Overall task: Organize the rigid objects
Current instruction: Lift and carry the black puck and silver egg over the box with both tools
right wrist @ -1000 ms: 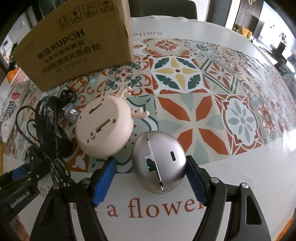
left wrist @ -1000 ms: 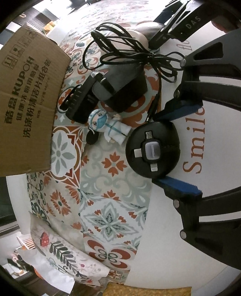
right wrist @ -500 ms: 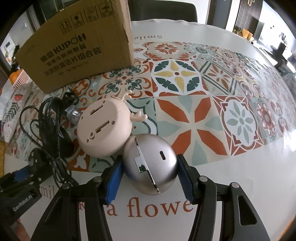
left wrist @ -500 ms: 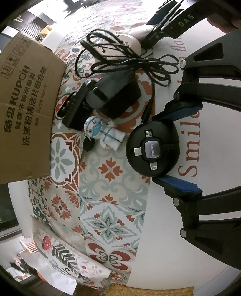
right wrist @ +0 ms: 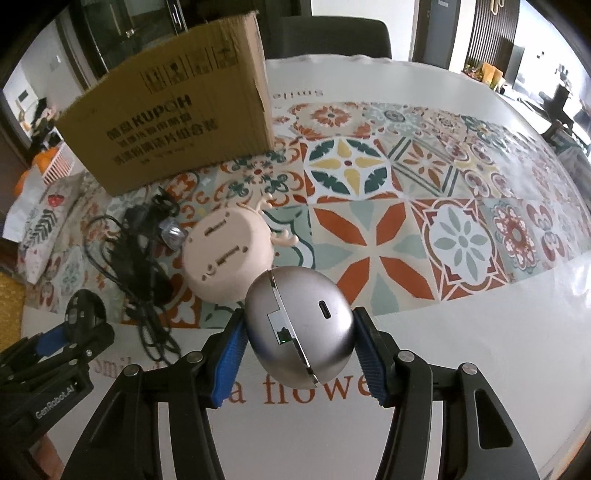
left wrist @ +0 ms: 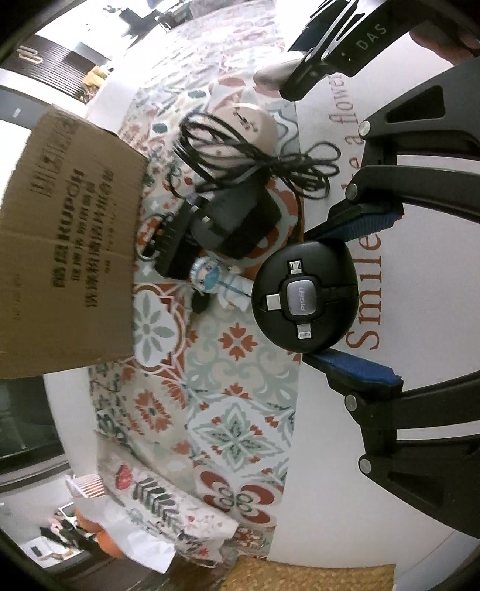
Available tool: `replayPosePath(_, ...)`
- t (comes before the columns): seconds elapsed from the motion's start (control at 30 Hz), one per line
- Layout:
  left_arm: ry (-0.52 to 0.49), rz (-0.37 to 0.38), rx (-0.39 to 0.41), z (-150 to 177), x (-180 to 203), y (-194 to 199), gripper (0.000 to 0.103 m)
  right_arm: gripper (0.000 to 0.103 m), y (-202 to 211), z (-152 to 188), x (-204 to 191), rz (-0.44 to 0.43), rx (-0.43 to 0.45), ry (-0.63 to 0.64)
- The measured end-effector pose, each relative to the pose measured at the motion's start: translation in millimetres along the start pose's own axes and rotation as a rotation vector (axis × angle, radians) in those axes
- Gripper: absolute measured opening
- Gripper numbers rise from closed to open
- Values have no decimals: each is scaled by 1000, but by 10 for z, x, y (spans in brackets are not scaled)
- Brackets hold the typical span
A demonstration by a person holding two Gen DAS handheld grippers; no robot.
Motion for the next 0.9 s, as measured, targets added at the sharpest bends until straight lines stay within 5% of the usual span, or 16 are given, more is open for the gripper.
replayPosePath(0.9,-72,-21,284,-692,-285,957,56,57,874,-574,-624,-163,193,98)
Point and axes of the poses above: each gripper's, at about its wrist camera, not at the fingertips, and y roughly against the way its jaws point, x to its right, z to its underside, the point moved 6 cm from there along -y, roughly the way its jaws point, and after that the axes turned 15 degrees about -y, right-handed, at the moved point
